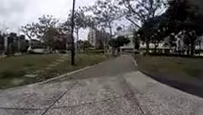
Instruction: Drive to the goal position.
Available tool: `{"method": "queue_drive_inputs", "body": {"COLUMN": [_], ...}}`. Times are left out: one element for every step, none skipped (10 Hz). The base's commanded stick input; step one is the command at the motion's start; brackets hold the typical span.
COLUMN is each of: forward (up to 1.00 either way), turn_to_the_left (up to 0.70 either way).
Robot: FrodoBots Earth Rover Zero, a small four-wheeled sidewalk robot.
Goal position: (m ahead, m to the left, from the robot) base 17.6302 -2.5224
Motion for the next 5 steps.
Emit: {"method": "queue_drive_inputs", "body": {"forward": [0.85,0.85,0.85,0.85,0.85], "turn_to_the_left": [0.00,0.00,0.00,0.00,0.00]}}
